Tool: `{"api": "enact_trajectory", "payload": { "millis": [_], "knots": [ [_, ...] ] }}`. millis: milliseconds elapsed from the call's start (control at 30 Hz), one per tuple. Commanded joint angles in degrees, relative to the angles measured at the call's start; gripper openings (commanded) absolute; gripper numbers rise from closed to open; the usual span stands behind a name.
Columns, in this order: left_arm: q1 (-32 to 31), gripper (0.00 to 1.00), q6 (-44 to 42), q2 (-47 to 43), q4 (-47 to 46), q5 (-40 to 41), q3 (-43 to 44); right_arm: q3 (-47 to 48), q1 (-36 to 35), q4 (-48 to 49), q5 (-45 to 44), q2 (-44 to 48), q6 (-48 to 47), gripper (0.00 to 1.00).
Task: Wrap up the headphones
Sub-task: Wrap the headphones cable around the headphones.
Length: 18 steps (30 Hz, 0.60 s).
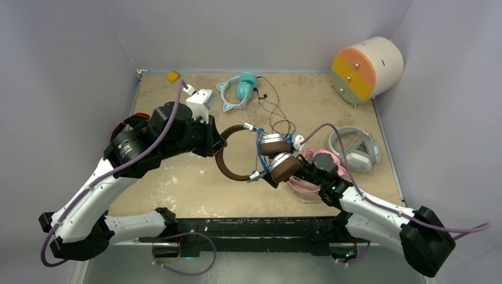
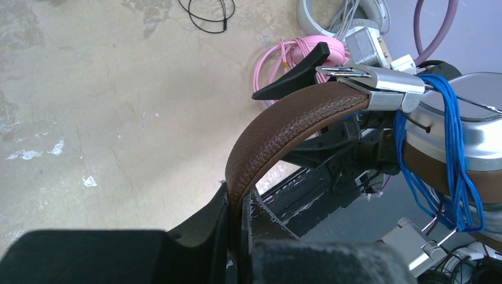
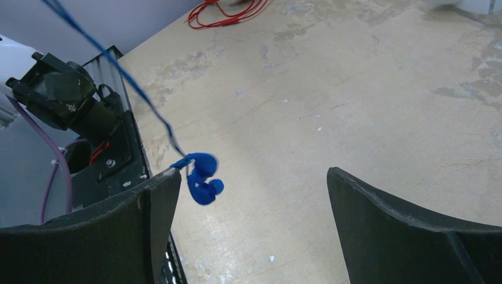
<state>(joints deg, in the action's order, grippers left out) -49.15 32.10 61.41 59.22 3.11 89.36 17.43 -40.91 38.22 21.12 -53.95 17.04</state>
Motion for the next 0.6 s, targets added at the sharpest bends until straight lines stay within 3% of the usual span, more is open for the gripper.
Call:
{"api": "enact_trajectory", "payload": {
  "millis": [0, 333, 467, 567],
  "knots": [
    [0.1, 0.0, 1.97, -0.32, -5.34, -2.29, 1.87, 0.13, 0.07, 6.41, 0.96, -1.95, 0.62, 0.95],
    [0.09, 0.0, 2.22, 0.26, -6.29, -4.24, 2.31, 4.36, 0.07, 13.95, 8.14, -10.21, 1.33, 0.85],
    [0.09, 0.0, 2.18, 0.51, -6.51, -4.3, 2.22, 5.21, 0.04, 15.98, 10.09, -11.99, 1.88, 0.75],
    [0.1, 0.0, 2.12, 0.47, -6.41, -4.05, 2.35, 5.42, 0.05, 16.1, 10.34, -12.14, 1.99, 0.6]
  ]
}}
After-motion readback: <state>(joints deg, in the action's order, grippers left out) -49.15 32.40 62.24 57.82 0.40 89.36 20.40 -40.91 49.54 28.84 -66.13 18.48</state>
